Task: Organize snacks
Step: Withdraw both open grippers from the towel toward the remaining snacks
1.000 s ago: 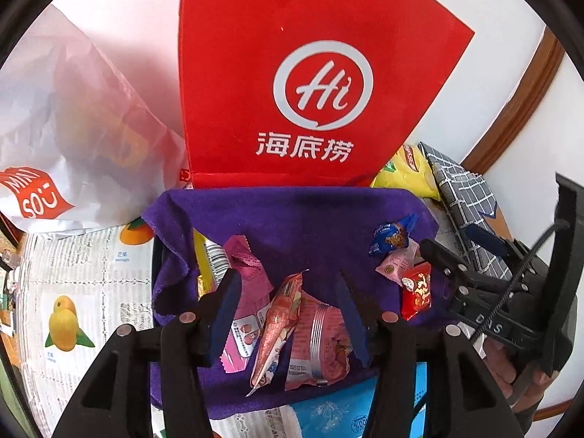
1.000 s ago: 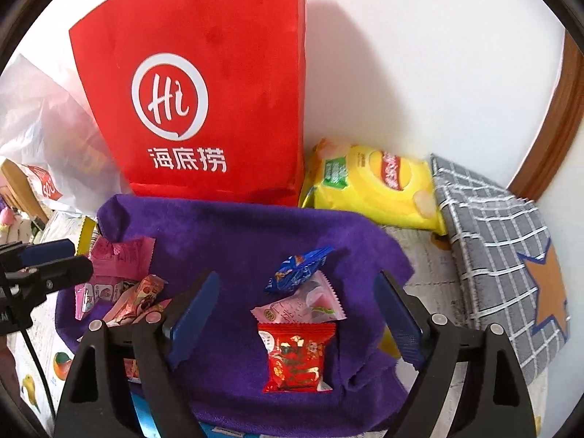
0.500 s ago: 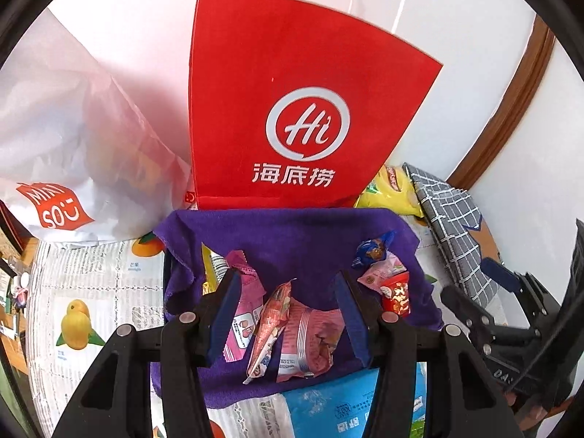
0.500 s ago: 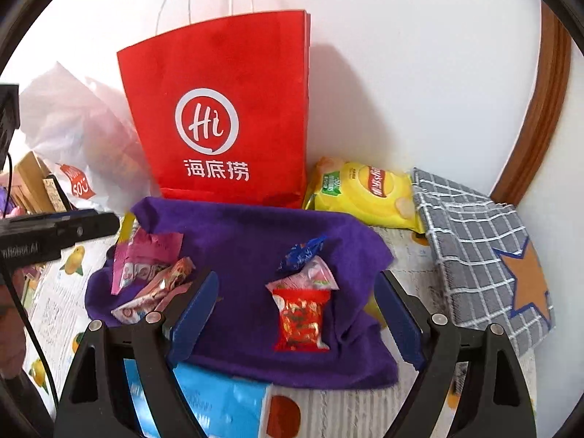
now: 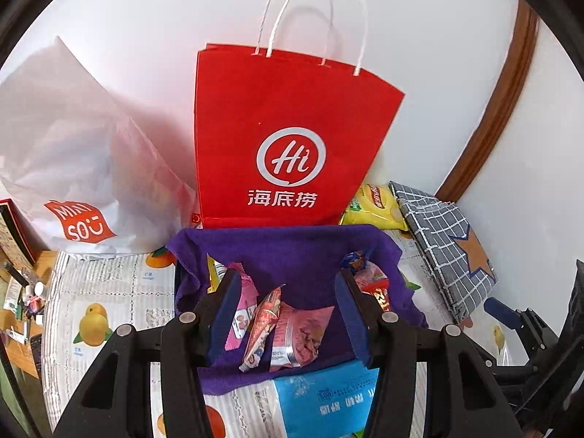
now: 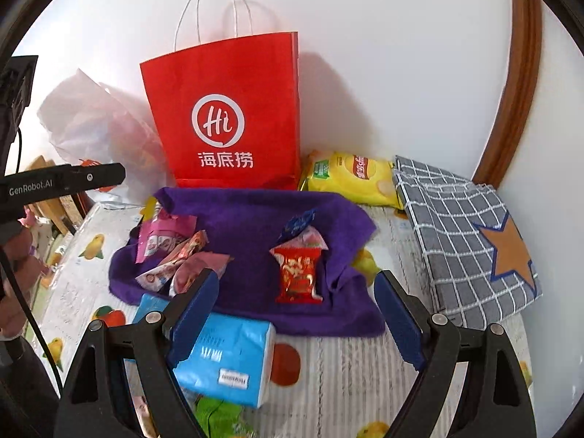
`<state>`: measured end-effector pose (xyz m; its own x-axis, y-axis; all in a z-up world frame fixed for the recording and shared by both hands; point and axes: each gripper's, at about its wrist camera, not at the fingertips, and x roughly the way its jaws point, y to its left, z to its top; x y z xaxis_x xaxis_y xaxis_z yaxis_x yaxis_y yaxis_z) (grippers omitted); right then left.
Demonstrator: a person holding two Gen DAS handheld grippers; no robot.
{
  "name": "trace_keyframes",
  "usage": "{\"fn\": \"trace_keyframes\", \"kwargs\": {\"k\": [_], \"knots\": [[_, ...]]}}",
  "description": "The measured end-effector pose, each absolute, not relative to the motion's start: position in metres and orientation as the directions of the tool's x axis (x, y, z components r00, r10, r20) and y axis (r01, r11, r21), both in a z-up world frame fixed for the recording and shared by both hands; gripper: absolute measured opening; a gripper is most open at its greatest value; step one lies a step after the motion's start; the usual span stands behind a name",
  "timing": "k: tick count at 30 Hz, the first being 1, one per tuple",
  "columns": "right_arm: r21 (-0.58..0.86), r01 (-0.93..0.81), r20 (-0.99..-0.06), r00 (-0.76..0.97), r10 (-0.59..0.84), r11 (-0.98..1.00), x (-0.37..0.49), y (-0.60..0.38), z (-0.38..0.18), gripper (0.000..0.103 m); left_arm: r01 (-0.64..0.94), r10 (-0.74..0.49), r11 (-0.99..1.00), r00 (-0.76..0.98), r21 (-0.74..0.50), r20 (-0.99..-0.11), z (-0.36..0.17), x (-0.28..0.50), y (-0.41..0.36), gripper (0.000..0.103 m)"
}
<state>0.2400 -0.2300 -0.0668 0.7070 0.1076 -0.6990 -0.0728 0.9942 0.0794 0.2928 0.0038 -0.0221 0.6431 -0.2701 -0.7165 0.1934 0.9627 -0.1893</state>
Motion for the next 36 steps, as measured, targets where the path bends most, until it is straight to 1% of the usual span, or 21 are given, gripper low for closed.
{"fn": "trace_keyframes", "kwargs": {"k": [4, 8, 15, 20, 23, 27, 31, 36], "knots": [[0.126, -0.071, -0.704, 0.697, 0.140, 0.989, 0.227, -0.234, -0.070, 0.087, 0.205, -0.279, 0.960, 0.635, -0.191, -0.720, -0.022, 0.277, 0.004, 0.051], [0.103, -0.052, -0.712, 0.693, 0.110, 0.993, 0.214, -0.233, -0.074, 0.087, 0.206, -0.261, 0.964, 0.632, -0.167, -0.729, -0.022, 0.259, 0.004, 0.051], [0.129, -0.042, -0.700, 0.704, 0.121, 0.991, 0.188, -0.235, -0.075, 0.087, 0.185, -0.242, 0.969, 0.609, -0.161, -0.756, -0.028, 0.227, 0.007, 0.051], [0.140, -0.052, -0.697, 0.705, 0.136, 0.989, 0.171, -0.234, -0.077, 0.087, 0.180, -0.216, 0.975, 0.616, -0.132, -0.758, -0.027, 0.202, 0.010, 0.051], [0.138, -0.046, -0.700, 0.702, 0.130, 0.989, 0.163, -0.233, -0.081, 0.086, 0.169, -0.206, 0.977, 0.616, -0.129, -0.760, -0.029, 0.189, 0.013, 0.051], [0.150, -0.062, -0.705, 0.693, 0.151, 0.987, 0.153, -0.231, -0.087, 0.083, 0.151, -0.193, 0.980, 0.608, -0.126, -0.770, -0.034, 0.175, 0.018, 0.051], [0.127, -0.072, -0.713, 0.687, 0.142, 0.989, 0.147, -0.225, -0.095, 0.083, 0.136, -0.180, 0.983, 0.599, -0.123, -0.780, -0.040, 0.166, 0.022, 0.051], [0.145, -0.086, -0.723, 0.670, 0.165, 0.986, 0.143, -0.219, -0.107, 0.083, 0.121, -0.165, 0.986, 0.593, -0.116, -0.788, -0.049, 0.157, 0.028, 0.051]]}}
